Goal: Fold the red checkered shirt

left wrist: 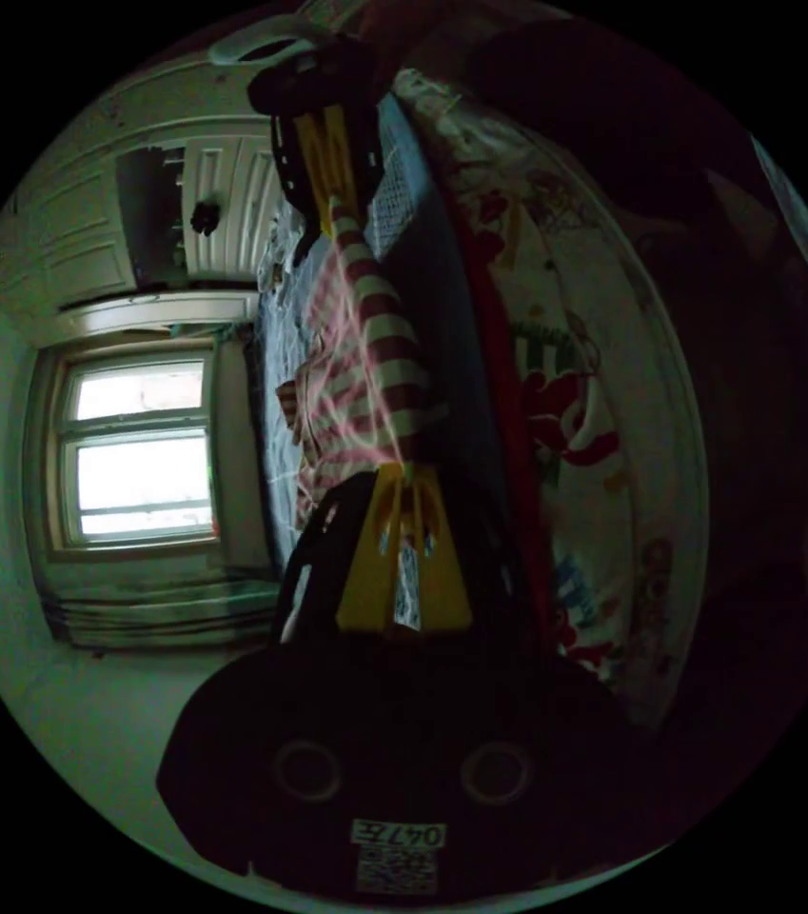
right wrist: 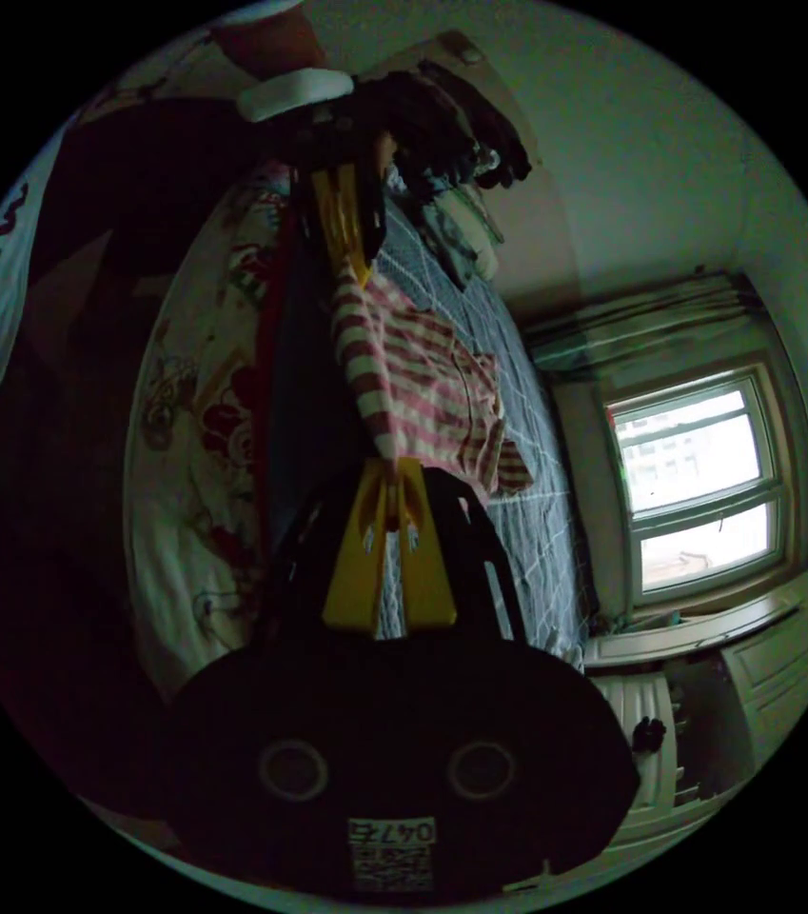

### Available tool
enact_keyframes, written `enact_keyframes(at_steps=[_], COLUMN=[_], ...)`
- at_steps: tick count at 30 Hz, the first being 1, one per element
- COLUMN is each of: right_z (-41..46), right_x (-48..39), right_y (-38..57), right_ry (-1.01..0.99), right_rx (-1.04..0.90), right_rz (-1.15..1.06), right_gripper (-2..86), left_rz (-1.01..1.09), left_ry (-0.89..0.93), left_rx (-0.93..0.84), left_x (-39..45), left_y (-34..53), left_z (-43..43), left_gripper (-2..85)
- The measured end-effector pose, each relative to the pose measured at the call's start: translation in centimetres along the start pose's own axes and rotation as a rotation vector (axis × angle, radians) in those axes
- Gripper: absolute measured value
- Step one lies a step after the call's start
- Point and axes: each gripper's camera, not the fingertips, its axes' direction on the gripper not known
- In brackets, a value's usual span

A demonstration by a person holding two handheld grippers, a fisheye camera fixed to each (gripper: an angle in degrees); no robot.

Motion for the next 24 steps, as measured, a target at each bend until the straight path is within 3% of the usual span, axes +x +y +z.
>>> enact_keyframes(at_steps=[7, 12, 15, 20, 24], right_z=[-1.5, -7.7, -8.9, -4.5, 3.5], right_x=[1.8, 4.3, 6.5, 13.9, 20.4], right_y=[-0.1, -0.4, 0.1, 0.7, 1.3], right_ry=[-0.071, -0.336, -0.350, -0.273, -0.317], right_rx=[0.000, 0.071, 0.081, 0.035, -0.059], right_rz=[-0.023, -0.042, 0.028, 0.200, 0.266], right_gripper=[-0.2, -0.1, 0.0, 0.0, 0.0], left_rz=[-0.092, -0.138, -0.233, -0.482, -0.590], left_ry=[0.227, 0.464, 0.506, 0.588, 0.833], left_rx=[0.053, 0.127, 0.186, 0.215, 0.169], left_x=[-7.2, -11.1, -13.7, -22.8, -31.2], left_y=[2.6, 4.6, 6.2, 9.4, 11.5], left_z=[-1.4, -5.9, -6.4, -0.4, 9.0], left_gripper=[-0.6, -0.5, -0.4, -0.3, 0.1])
